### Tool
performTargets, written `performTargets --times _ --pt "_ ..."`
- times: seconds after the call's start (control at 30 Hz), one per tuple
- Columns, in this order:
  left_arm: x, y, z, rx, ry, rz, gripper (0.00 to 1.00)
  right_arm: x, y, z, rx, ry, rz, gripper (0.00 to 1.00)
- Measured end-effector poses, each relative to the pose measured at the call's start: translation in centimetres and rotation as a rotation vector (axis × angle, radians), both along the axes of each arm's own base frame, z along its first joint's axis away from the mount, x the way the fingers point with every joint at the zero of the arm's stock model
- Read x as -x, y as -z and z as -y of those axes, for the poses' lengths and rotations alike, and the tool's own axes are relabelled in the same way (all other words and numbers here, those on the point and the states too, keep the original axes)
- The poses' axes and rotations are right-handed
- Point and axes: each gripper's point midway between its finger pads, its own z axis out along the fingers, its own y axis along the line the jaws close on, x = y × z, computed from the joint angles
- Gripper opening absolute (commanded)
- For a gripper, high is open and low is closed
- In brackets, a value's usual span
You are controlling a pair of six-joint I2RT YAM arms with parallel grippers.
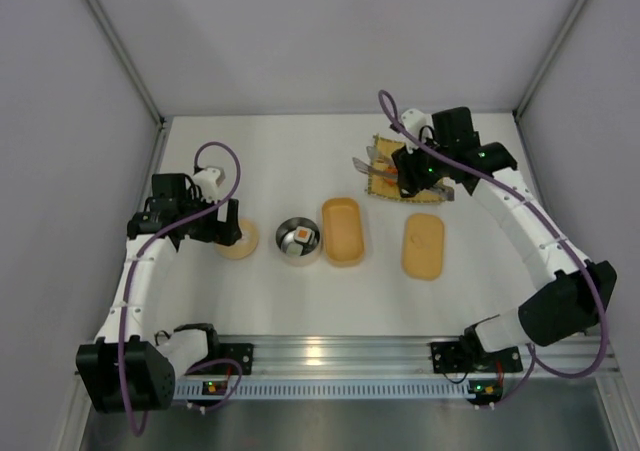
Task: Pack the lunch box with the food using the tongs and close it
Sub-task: Place the fake food in the packing box, then pick up the fake food from the plate.
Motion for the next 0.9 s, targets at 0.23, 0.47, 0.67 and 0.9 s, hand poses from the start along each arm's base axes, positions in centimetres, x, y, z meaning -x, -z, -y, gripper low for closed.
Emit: performTargets --times 0.23,0.47,0.67,0.9 --pt "0.0 0.0 0.2 0.012 0.007 -0.001 0.98 -1.7 3.1 8.3 0.090 0.278 -0.113 0.46" --pt "0.0 0.0 0.2 0.011 0.007 -0.001 0.98 -1.5 5.1 9.7 0.110 0.384 -0.184 0.49" --pt "0.0 0.0 0.2 0.010 0.007 -0.001 0.98 -1.0 8.7 10.2 0.149 0.432 -0.284 0.52" --pt "0.0 0.0 0.2 0.010 0.006 -0.001 0.98 -1.2 9.8 10.4 0.164 0.461 -0.308 0.54"
